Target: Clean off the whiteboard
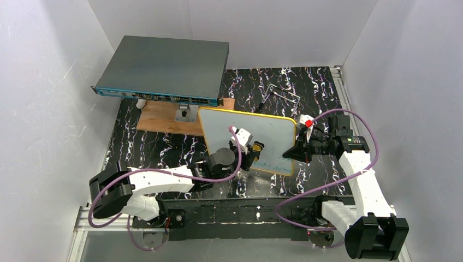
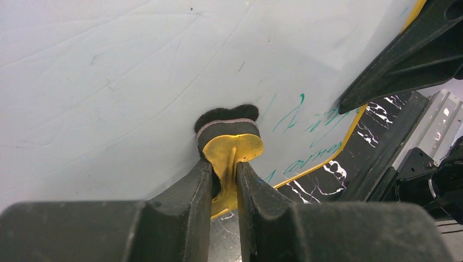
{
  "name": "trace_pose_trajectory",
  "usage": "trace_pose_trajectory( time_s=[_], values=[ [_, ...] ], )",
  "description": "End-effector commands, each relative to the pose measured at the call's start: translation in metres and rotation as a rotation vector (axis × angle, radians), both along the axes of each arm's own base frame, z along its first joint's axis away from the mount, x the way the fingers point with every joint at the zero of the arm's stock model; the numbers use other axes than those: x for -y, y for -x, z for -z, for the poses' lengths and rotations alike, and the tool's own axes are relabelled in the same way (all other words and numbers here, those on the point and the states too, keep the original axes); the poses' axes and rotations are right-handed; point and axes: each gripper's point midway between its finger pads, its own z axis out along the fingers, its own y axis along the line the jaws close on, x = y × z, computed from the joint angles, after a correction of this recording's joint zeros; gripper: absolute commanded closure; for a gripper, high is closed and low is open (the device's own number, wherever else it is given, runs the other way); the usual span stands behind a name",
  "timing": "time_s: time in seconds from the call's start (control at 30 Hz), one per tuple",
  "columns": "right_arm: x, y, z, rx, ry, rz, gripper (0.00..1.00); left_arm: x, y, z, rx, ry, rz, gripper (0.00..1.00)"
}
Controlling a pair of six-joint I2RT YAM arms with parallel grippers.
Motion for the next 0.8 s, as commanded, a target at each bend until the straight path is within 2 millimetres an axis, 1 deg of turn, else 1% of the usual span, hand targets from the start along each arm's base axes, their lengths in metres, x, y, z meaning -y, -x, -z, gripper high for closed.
trace_pose_trajectory(
  time_s=[0.0, 0.2, 0.33, 0.37, 0.47, 0.57, 0.77],
  values=[
    [0.006, 0.017, 0.018, -0.101, 0.075, 0.008, 0.99, 0.012, -0.006, -0.008, 0.013, 0.003, 0.041, 1.0],
    [0.006, 0.017, 0.018, -0.1, 0.075, 0.007, 0.99, 0.037, 0.0, -0.004, -0.009, -0.004, 0.114, 1.0],
    [0.006, 0.017, 0.018, -0.101, 0.075, 0.009, 0.99, 0.058, 0.012, 0.004, -0.015, -0.033, 0.176, 1.0],
    [0.006, 0.017, 0.018, -0.101, 0.076, 0.009, 0.99, 0.064, 0.016, 0.008, -0.017, -0.045, 0.19, 1.0],
    [0.006, 0.017, 0.018, -0.099, 0.076, 0.009, 0.99, 0.076, 0.023, 0.012, -0.015, -0.066, 0.218, 1.0],
    [0.006, 0.017, 0.018, -0.098, 0.076, 0.009, 0.99, 0.079, 0.025, 0.013, -0.013, -0.075, 0.222, 1.0],
    [0.006, 0.018, 0.018, -0.101, 0.075, 0.008, 0.99, 0.065, 0.021, 0.011, 0.007, -0.09, 0.182, 1.0]
  ],
)
